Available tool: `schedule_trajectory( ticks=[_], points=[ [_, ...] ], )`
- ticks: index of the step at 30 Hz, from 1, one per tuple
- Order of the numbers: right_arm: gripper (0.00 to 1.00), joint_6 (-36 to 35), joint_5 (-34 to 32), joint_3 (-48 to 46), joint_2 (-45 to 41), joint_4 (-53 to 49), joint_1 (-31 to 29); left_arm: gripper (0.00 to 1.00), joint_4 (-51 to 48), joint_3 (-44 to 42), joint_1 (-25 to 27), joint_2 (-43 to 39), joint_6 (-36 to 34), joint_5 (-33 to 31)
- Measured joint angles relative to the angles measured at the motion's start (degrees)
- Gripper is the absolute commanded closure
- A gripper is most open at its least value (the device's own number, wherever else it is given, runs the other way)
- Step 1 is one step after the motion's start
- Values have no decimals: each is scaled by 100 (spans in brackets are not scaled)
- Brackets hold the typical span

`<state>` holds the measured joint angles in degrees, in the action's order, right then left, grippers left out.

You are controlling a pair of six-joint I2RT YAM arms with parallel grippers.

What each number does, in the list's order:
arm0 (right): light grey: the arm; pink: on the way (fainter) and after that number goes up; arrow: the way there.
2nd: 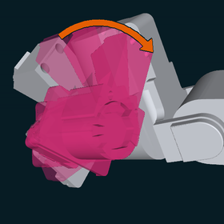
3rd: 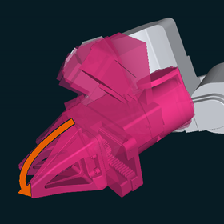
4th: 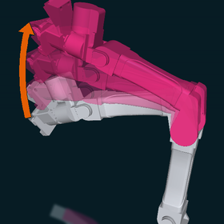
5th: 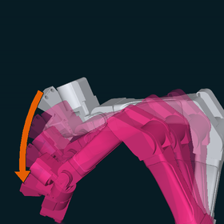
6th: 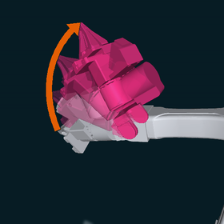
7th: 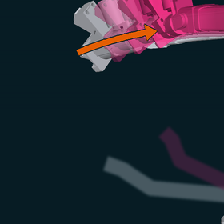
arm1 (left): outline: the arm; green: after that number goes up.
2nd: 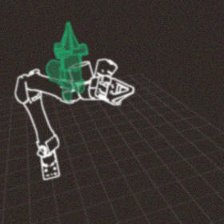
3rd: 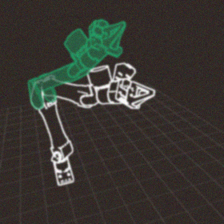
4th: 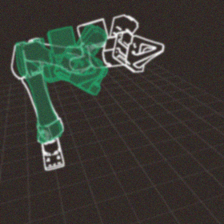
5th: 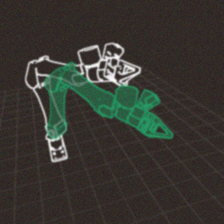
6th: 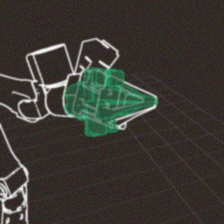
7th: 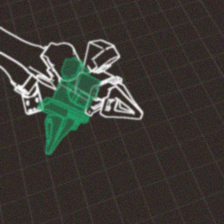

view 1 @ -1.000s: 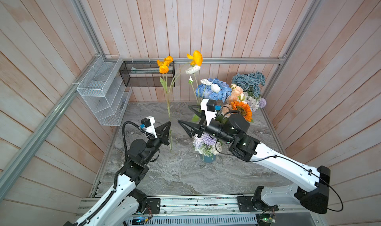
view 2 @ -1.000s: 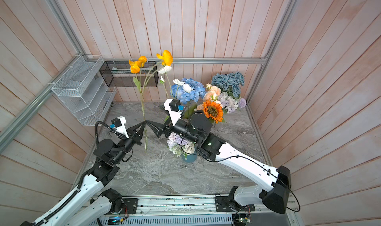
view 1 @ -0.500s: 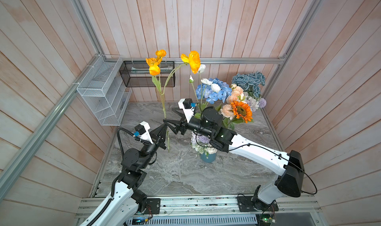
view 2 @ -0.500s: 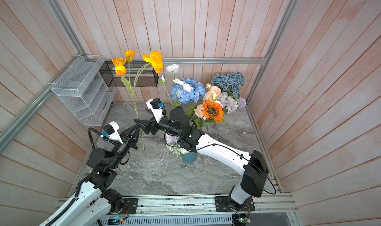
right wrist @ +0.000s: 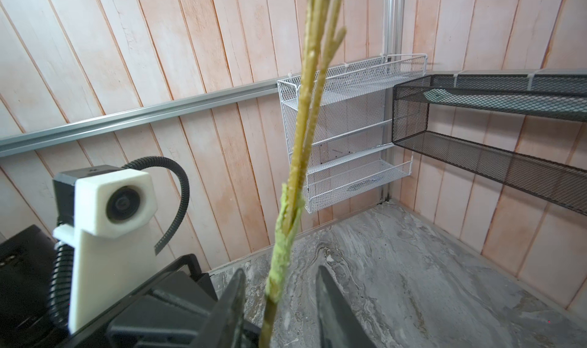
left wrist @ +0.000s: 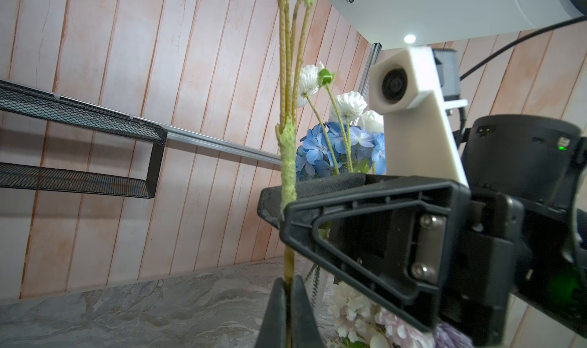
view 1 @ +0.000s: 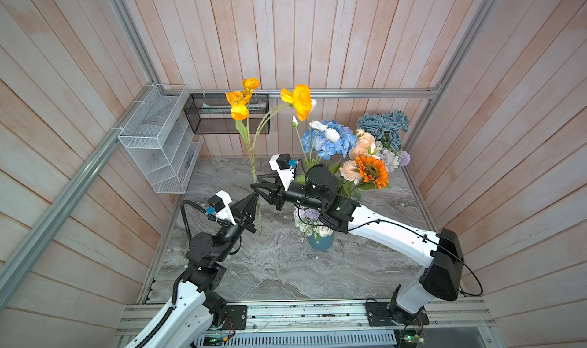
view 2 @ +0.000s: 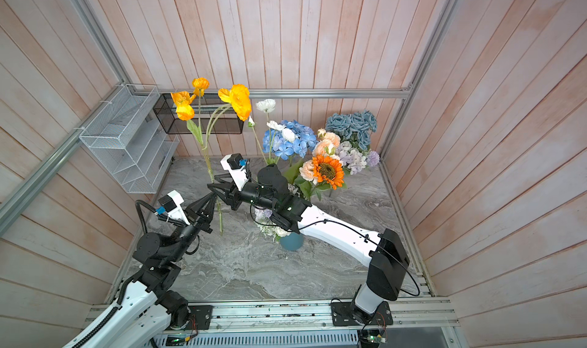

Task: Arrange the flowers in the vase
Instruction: 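Open left gripper and withdraw it while right gripper holds the poppies raised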

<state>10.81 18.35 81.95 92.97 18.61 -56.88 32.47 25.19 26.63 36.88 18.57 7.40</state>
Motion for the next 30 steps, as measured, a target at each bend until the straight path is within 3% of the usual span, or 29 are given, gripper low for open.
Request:
schedule_trajectory(
  ticks=[9, 12, 15, 19, 22, 30],
  points=[
    [86, 26, 151, 0, 4, 2, 2, 100, 33, 0, 0, -15, -2, 179],
    [100, 37, 271, 7, 4, 7, -9, 99, 26, 0, -7, -15, -17, 216],
    [100, 72, 317, 13, 4, 4, -17, 76, 26, 0, -11, -26, -55, 256],
    [100, 70, 315, 22, 4, 2, 9, 36, -22, 7, -11, -109, -13, 299],
    [100, 46, 313, 22, 4, -9, 20, 14, -173, 22, -11, -223, 44, 238],
    [100, -164, 273, 24, -216, -188, 35, 0, -706, -72, -66, -649, 435, -544]
  ],
)
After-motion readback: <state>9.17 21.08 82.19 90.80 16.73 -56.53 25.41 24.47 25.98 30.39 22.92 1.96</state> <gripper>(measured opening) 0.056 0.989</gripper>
